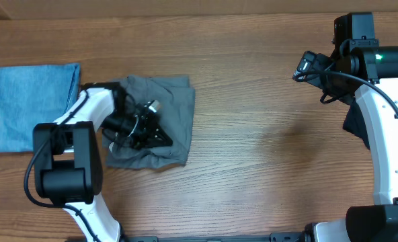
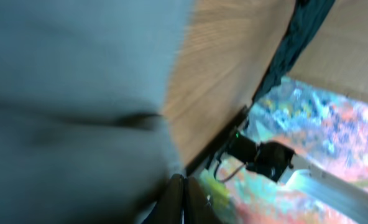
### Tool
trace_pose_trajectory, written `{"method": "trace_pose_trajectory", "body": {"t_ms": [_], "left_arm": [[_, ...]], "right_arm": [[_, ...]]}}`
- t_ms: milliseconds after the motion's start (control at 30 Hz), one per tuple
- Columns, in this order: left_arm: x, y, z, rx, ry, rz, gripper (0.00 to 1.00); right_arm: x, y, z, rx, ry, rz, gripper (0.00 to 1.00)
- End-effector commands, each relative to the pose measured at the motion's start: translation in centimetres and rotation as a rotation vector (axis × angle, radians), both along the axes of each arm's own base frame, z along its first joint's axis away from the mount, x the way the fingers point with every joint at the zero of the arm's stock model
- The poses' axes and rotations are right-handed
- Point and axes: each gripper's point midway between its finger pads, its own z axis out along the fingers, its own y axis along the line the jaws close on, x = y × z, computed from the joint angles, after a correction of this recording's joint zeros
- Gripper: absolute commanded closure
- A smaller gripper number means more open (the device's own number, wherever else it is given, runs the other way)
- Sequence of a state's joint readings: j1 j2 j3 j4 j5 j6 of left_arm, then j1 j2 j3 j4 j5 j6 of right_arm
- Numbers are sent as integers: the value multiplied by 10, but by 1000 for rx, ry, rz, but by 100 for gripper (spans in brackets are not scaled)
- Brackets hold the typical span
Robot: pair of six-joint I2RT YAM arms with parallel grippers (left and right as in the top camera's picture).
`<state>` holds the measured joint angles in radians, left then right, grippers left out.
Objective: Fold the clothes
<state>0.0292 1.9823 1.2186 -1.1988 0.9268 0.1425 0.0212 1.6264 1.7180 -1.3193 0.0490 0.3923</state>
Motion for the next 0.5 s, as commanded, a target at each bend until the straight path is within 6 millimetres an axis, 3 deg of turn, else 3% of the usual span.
{"method": "trace_pose_trajectory", "body": {"t_ms": [0, 233, 467], "left_arm": [[-6, 16, -17, -11, -1, 47, 96], [-18, 20, -54, 8, 50, 63, 96], [-29, 23, -111, 36, 185, 81, 96]], "right_arm": [[1, 0, -1, 4, 0, -5, 0], [1, 0, -1, 4, 0, -5, 0], [1, 0, -1, 4, 0, -5, 0]]}}
